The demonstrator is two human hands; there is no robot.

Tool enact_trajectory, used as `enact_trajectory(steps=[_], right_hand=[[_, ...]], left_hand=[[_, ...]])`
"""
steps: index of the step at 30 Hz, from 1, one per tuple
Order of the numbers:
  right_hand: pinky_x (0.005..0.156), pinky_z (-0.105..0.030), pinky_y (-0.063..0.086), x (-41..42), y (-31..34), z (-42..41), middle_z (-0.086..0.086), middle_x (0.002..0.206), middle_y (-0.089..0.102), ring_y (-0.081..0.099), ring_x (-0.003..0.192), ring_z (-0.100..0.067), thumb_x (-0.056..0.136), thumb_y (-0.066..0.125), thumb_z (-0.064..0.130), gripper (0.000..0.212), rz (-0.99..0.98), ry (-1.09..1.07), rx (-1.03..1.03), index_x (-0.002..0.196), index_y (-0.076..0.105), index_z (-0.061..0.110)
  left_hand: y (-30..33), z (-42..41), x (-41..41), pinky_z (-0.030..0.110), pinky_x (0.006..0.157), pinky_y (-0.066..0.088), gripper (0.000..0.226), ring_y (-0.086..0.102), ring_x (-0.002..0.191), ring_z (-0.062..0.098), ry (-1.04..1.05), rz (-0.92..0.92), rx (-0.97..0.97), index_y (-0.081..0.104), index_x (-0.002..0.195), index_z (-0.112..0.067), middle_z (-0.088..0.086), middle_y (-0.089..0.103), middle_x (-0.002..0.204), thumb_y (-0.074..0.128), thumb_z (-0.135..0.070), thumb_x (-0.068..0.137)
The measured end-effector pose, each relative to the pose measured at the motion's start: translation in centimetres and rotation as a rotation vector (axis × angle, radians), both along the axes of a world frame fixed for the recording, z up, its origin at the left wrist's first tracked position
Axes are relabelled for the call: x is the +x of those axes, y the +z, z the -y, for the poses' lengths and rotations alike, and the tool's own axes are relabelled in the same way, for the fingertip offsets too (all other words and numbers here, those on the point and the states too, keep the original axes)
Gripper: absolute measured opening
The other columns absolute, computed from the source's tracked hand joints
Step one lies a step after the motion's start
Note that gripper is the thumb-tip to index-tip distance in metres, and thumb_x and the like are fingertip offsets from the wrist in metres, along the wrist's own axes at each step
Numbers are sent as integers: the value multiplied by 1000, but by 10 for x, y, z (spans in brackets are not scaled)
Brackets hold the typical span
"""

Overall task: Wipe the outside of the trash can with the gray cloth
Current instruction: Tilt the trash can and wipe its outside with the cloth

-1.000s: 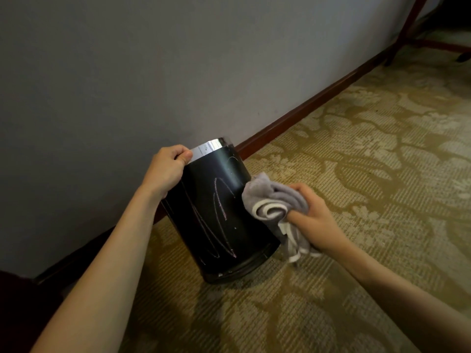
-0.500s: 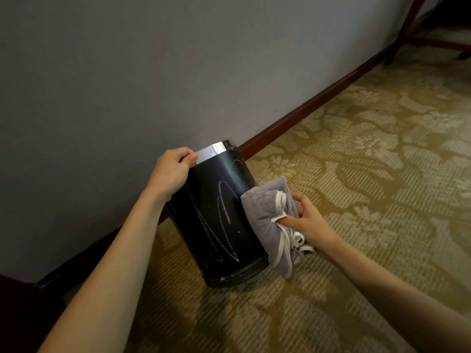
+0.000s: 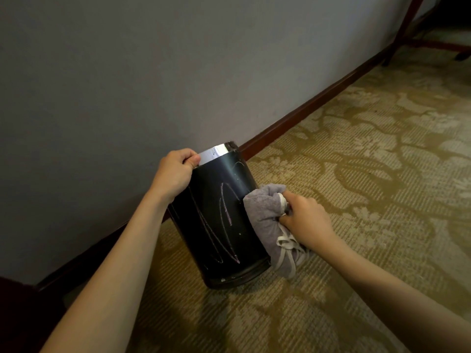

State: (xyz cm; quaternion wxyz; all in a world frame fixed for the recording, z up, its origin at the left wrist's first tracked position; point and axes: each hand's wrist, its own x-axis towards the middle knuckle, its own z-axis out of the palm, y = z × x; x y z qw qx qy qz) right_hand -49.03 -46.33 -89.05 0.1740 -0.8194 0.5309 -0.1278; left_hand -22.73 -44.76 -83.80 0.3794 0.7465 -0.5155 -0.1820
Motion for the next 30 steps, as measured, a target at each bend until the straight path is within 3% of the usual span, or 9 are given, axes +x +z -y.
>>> enact_trajectory(steps=[3, 8, 9, 11, 14, 18, 22, 27, 30], right_hand=[[86, -42, 36, 4, 8, 3, 7, 71, 48, 59, 86, -27, 84, 50, 20, 3, -189, -12, -5, 82, 50, 20], [91, -47, 45, 11, 17, 2, 6, 73, 48, 52, 81, -24, 84, 48, 39, 20, -171, 57, 329, 77, 47, 20], [94, -50, 45, 11, 15, 3, 3, 80, 54, 54, 87, -26, 85, 46, 40, 20, -125, 68, 378, 81, 51, 21], [102, -57, 36, 13, 9, 0, -4, 117, 55, 50, 113, -29, 91, 37, 42, 38, -126, 88, 407, 118, 51, 19], [106, -59, 26, 19, -11, -14, -6, 145, 30, 31, 133, -28, 97, 29, 44, 58, -121, 28, 280, 146, 19, 14], [93, -44, 45, 14, -24, -13, -3, 122, 50, 50, 114, -22, 90, 57, 39, 40, 330, 6, 292, 119, 39, 19], [72, -25, 50, 5, -25, -14, 2, 107, 58, 60, 98, -13, 80, 74, 30, 41, 675, 23, 327, 101, 38, 31], [76, -42, 52, 7, -29, -22, -1, 104, 57, 58, 91, -17, 89, 64, 20, 33, 639, 51, 86, 118, 48, 18], [72, -39, 51, 9, -16, -8, -1, 98, 55, 57, 85, -16, 90, 62, 19, 24, 654, 9, -40, 112, 54, 17]], left_hand=[[-1, 1, 1, 26, 62, 36, 25, 45, 64, 10, -5, 5, 0, 60, 76, -11, -2, 51, 66, 51, -20, 98], [-3, 2, 3, 27, 61, 37, 29, 46, 63, 8, 16, 9, -3, 56, 69, -17, -4, 52, 65, 52, -20, 97], [-4, 2, 4, 27, 61, 37, 29, 46, 64, 9, 18, 3, -2, 57, 69, -18, -4, 52, 65, 52, -21, 97], [-5, 2, 7, 29, 62, 38, 27, 49, 66, 11, 19, -7, 2, 59, 73, -15, -2, 55, 68, 51, -22, 98], [-6, 3, 10, 29, 62, 38, 25, 50, 67, 13, 30, -6, 0, 61, 77, -13, -1, 56, 69, 51, -23, 98], [-9, 3, 14, 29, 62, 38, 26, 49, 66, 12, 38, -7, -3, 60, 74, -16, -1, 55, 69, 51, -24, 97], [-9, 1, 15, 28, 60, 37, 28, 48, 64, 9, 26, -5, -10, 58, 70, -19, -4, 54, 66, 52, -24, 97], [-6, 0, 9, 29, 63, 39, 26, 50, 66, 11, 24, -18, -12, 61, 74, -14, -1, 57, 69, 52, -22, 97], [-3, -2, 7, 28, 62, 38, 28, 50, 66, 12, 6, -24, -3, 60, 72, -15, -1, 56, 68, 51, -20, 98]])
